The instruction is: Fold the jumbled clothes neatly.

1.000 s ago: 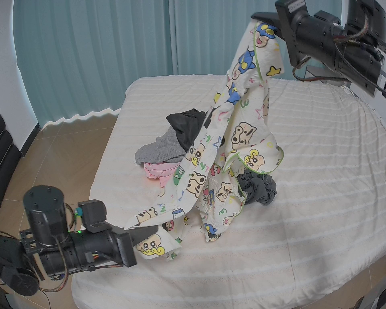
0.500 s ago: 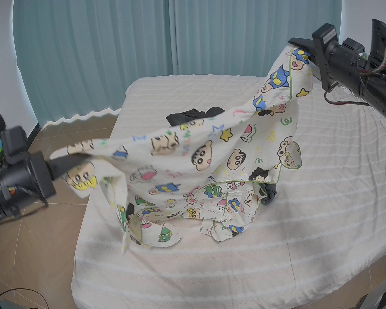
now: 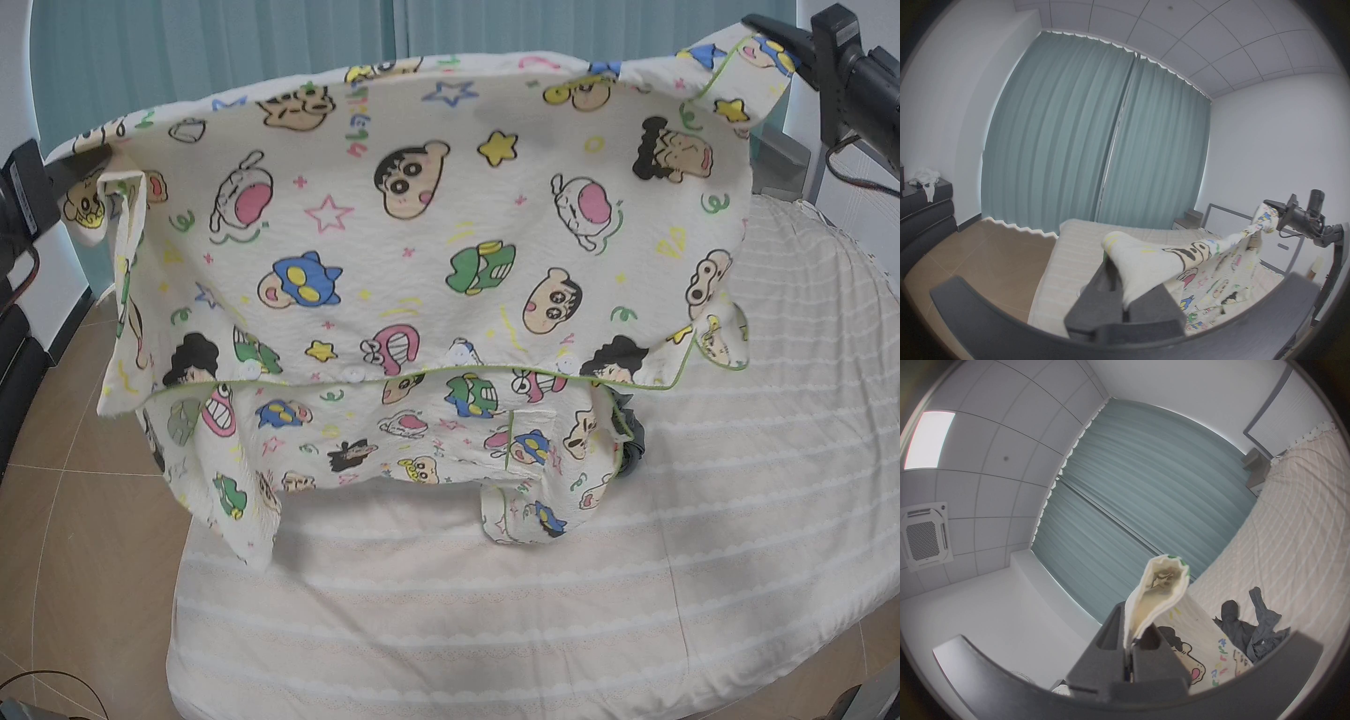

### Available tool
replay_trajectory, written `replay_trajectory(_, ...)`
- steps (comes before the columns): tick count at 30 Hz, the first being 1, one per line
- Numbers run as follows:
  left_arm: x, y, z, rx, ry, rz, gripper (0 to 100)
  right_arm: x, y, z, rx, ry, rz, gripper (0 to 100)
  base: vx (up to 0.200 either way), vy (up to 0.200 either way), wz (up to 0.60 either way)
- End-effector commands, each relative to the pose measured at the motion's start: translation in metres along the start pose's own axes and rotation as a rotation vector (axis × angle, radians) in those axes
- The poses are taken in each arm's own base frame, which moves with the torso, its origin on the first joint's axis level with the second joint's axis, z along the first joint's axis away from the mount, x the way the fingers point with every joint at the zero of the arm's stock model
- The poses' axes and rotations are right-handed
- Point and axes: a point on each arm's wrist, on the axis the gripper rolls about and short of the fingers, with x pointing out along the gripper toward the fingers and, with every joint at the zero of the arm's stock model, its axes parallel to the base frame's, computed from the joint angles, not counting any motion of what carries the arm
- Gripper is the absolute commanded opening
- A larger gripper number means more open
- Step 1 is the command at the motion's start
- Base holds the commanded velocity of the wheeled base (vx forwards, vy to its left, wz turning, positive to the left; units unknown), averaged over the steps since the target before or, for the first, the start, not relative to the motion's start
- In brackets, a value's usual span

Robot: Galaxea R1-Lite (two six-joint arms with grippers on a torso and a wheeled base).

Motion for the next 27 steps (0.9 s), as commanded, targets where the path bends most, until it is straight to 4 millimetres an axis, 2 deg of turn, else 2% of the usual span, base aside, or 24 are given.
replay_trajectory(1,0.009,-0.001,0.000,0.008,-0.015,0.023,0,-0.017,0.013,0.010,0.007,-0.017,0.050,0,0.000,0.000,0.00)
replay_trajectory(4,0.005,0.006,-0.034,0.016,0.082,0.040,0,-0.027,-0.005,-0.010,0.003,0.061,-0.005,0,0.000,0.000,0.00)
replay_trajectory(5,0.005,0.006,-0.037,0.017,0.090,0.041,0,-0.027,-0.006,-0.012,0.004,0.068,-0.010,0,0.000,0.000,0.00)
replay_trajectory(6,0.004,0.009,-0.052,0.020,0.115,0.050,0,-0.030,-0.014,-0.021,0.002,0.093,-0.033,0,0.000,0.000,0.00)
replay_trajectory(7,0.005,0.010,-0.056,0.020,0.112,0.049,0,-0.030,-0.018,-0.025,-0.001,0.103,-0.044,0,0.000,0.000,0.00)
replay_trajectory(10,0.006,0.011,-0.059,0.014,0.068,0.070,0,-0.031,-0.026,-0.032,-0.009,0.119,-0.058,0,0.000,0.000,0.00)
replay_trajectory(15,0.011,0.011,-0.057,0.008,0.012,0.115,0,-0.032,-0.019,-0.025,-0.001,0.101,-0.025,0,0.000,0.000,0.00)
replay_trajectory(24,0.007,0.012,-0.064,0.010,0.033,0.120,0,-0.039,-0.021,-0.026,-0.001,0.118,-0.022,0,0.000,0.000,0.00)
replay_trajectory(27,0.007,0.012,-0.064,0.010,0.033,0.120,0,-0.041,-0.022,-0.026,-0.001,0.121,-0.023,0,-0.200,0.000,0.00)
